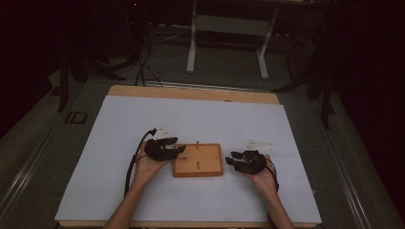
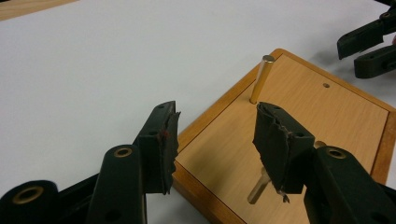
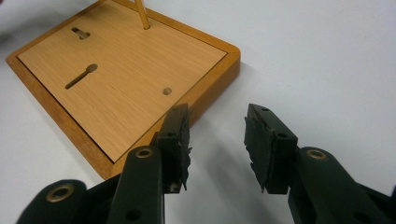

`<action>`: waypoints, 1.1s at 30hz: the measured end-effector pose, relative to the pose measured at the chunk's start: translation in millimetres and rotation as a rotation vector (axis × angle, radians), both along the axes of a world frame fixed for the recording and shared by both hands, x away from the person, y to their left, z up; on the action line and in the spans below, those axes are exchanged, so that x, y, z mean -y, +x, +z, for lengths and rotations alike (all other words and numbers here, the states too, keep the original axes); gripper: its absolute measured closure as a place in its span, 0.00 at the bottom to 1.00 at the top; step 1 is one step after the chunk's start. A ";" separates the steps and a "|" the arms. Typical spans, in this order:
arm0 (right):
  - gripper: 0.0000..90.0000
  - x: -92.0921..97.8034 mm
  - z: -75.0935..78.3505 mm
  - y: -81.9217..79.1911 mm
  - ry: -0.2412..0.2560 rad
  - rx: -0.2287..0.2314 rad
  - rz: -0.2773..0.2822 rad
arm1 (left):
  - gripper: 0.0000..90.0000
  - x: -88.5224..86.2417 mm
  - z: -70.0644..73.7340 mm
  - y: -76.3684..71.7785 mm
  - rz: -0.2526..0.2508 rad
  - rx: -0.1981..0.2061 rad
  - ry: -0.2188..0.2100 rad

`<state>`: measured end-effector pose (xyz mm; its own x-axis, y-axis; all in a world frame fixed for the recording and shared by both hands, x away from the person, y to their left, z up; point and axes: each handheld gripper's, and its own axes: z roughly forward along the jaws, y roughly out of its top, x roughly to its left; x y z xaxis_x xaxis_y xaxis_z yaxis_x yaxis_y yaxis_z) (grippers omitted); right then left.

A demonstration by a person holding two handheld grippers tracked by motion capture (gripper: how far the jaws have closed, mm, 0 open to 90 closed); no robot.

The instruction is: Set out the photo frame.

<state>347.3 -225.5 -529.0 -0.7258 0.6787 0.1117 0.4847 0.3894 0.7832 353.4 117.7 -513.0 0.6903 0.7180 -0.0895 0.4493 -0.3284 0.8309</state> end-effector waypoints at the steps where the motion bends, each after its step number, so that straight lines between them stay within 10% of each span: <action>1: 0.66 0.1 0.5 -0.3 -0.005 0.007 0.002 | 0.55 0.1 0.2 -0.4 -0.001 -0.002 -0.003; 33: 0.62 -2.0 7.1 -13.0 -0.015 0.050 0.061 | 0.75 48.4 -3.7 23.5 -0.135 -0.001 0.031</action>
<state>334.2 -223.5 -521.9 -0.7704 0.6343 0.0645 0.4200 0.4287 0.7999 377.0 69.3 -516.7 0.7810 0.6206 -0.0692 0.3997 -0.4116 0.8191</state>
